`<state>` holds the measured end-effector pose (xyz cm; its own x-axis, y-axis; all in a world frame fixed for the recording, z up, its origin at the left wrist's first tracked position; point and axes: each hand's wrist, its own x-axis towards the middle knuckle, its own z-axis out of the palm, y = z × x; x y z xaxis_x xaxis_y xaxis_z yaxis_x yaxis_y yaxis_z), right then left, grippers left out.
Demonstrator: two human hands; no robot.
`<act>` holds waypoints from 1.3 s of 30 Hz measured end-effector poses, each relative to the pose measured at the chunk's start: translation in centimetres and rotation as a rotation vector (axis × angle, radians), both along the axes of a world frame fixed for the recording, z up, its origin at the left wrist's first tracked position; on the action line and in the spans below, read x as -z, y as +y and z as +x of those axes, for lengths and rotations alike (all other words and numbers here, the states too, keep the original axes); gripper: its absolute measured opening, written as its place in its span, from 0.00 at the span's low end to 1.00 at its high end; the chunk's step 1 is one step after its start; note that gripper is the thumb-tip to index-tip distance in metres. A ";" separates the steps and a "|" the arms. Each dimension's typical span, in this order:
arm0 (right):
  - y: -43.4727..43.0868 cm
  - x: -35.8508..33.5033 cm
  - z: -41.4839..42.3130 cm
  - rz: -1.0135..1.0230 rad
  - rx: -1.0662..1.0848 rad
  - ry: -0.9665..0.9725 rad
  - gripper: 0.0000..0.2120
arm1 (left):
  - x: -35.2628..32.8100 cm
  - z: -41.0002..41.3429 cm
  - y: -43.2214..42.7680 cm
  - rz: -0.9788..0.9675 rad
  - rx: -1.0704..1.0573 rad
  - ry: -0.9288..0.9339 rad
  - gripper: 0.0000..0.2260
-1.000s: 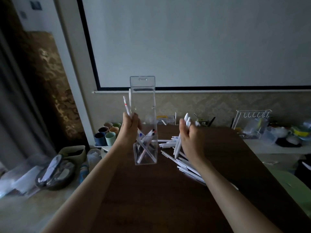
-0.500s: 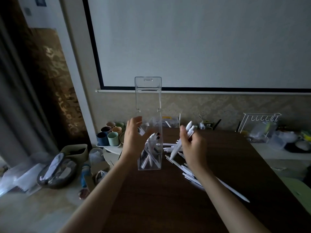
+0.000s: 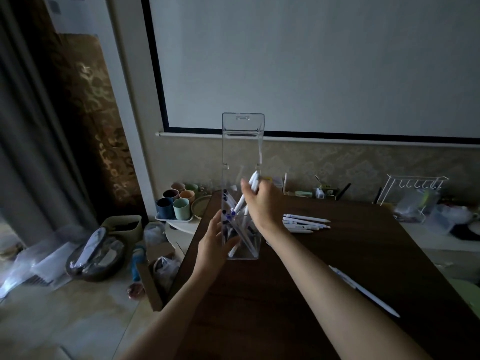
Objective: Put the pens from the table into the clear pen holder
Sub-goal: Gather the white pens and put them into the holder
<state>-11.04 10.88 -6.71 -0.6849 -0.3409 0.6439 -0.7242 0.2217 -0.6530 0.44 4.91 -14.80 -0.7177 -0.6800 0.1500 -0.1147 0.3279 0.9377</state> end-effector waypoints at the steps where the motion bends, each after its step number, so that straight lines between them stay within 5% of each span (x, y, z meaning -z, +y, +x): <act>1: -0.3 0.3 0.1 0.068 -0.006 0.026 0.14 | 0.1 -0.1 -0.1 0.040 -0.009 0.009 0.33; 3: -0.3 0.9 0.5 0.136 -0.003 0.088 0.08 | 0.1 -0.1 -0.2 0.077 -0.028 0.008 0.32; 5: 0.1 1.2 0.7 0.158 -0.013 0.117 0.16 | 0.2 -0.1 -0.2 0.065 -0.027 0.002 0.32; 11: 1.2 0.1 -0.3 0.320 -0.109 0.065 0.14 | 0.5 -0.1 0.1 0.034 -0.021 0.038 0.32; 19: 2.7 -1.0 -0.9 0.050 0.011 0.224 0.11 | 0.5 -0.1 0.1 0.039 -0.003 0.073 0.29; 25: 2.7 1.7 0.7 0.408 -0.303 0.328 0.18 | 0.5 0.3 0.1 0.009 -0.018 -0.002 0.29; 31: 11.1 6.1 -1.2 0.262 -0.117 0.152 0.11 | 2.1 3.3 5.2 -0.144 -0.245 -0.053 0.21; 35: 18.5 9.7 -5.0 0.402 0.077 -0.156 0.05 | 2.8 2.5 7.3 -0.193 -0.018 -0.106 0.09; 39: 22.9 10.6 -6.6 0.528 0.061 -0.328 0.02 | 2.6 -1.0 9.6 -0.252 0.194 -0.114 0.09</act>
<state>-17.68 33.74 -17.32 -0.8468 -0.5098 0.1518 -0.4801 0.6098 -0.6306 -0.59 14.52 -17.43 -0.8520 -0.4808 0.2070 -0.1273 0.5738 0.8091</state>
